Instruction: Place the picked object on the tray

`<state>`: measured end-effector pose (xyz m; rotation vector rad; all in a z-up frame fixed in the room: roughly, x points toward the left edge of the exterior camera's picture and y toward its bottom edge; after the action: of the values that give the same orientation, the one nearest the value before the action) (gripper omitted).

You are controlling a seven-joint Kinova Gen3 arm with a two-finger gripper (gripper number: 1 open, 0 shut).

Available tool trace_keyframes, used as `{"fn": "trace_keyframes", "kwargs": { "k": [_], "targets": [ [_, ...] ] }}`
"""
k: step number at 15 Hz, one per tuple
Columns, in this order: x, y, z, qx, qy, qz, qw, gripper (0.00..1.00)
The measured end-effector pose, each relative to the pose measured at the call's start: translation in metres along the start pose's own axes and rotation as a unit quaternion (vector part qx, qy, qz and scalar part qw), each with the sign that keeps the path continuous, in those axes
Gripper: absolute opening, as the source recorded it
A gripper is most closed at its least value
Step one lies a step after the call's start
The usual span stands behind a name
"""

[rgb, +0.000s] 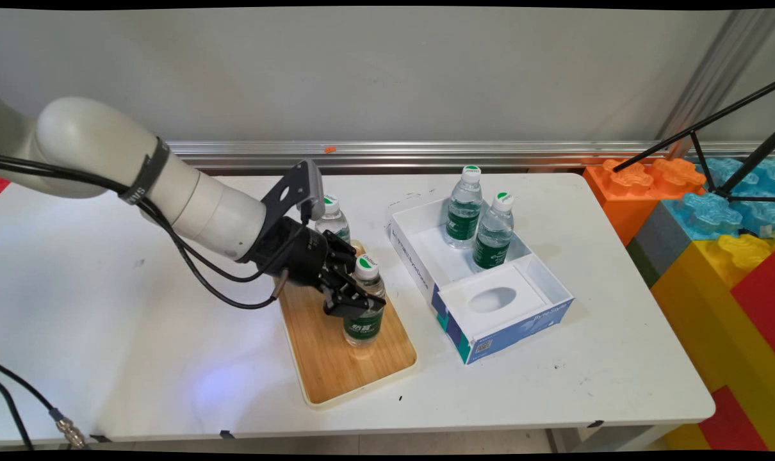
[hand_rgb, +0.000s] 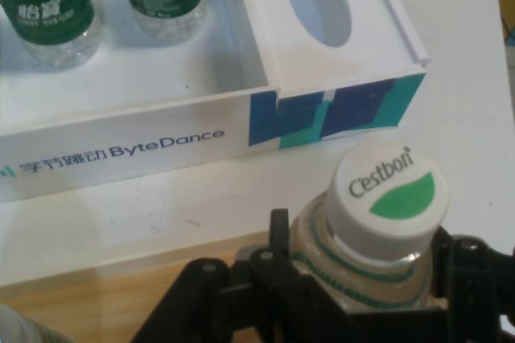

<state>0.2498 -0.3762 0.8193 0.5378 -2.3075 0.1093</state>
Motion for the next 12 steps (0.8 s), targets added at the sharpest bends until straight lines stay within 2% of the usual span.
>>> {"fn": "trace_keyframes", "kwargs": {
  "k": [9, 10, 12],
  "targets": [
    [-0.0094, -0.002, 0.0068, -0.001, 0.002, -0.003, 1.0, 0.0],
    [-0.01, -0.0019, 0.0069, -0.001, 0.002, -0.004, 1.0, 1.0],
    [-0.011, -0.0015, 0.0063, -0.002, 0.002, -0.005, 1.0, 1.0]
  ]
}}
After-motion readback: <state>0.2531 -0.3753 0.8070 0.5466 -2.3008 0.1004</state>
